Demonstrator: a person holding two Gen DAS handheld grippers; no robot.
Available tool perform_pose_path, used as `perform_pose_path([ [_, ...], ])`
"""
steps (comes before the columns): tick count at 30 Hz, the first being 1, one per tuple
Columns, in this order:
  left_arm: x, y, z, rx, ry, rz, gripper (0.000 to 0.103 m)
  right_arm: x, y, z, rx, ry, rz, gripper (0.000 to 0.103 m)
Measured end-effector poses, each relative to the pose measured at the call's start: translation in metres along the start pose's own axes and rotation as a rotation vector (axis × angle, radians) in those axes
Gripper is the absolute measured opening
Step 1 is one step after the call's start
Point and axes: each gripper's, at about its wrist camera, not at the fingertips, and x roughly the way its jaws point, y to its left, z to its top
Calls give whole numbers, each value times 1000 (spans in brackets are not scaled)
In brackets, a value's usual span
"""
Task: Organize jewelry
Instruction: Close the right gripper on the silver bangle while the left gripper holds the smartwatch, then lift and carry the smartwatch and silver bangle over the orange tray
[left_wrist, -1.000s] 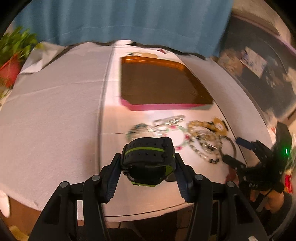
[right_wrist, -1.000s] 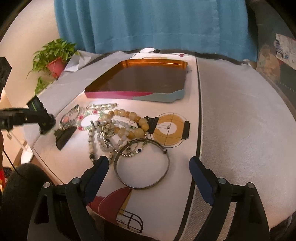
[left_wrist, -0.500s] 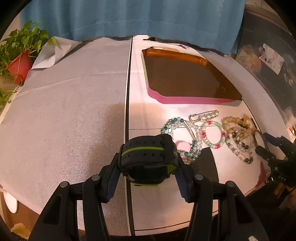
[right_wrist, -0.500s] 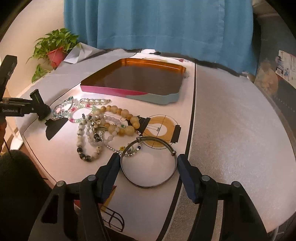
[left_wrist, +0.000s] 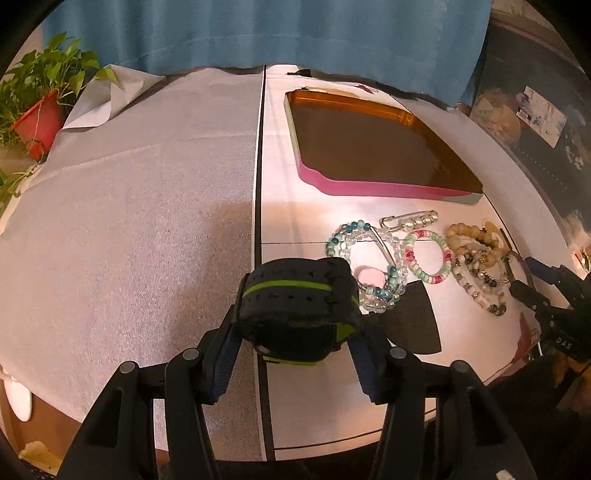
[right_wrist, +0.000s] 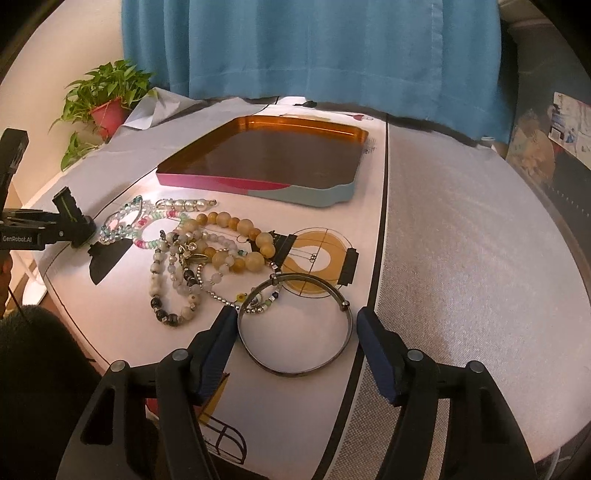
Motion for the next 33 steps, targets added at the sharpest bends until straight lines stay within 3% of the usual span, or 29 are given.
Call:
perform_pose_path([
  [8,-4,-8,-2,-22,11,-24,50,-5,-3,0,43,0,13,63],
  [19,-31,-26,1,-36,-30,-46,50,-48,-10,13,116,-70,-47,63],
  [25,-63,-48,9,-45,-91,-68,50,-92,-1,17,137,-127,-48,63],
  [33,-101,-96,11,47,-172,-136,50,-134,19,22,131,-206,-61,63],
])
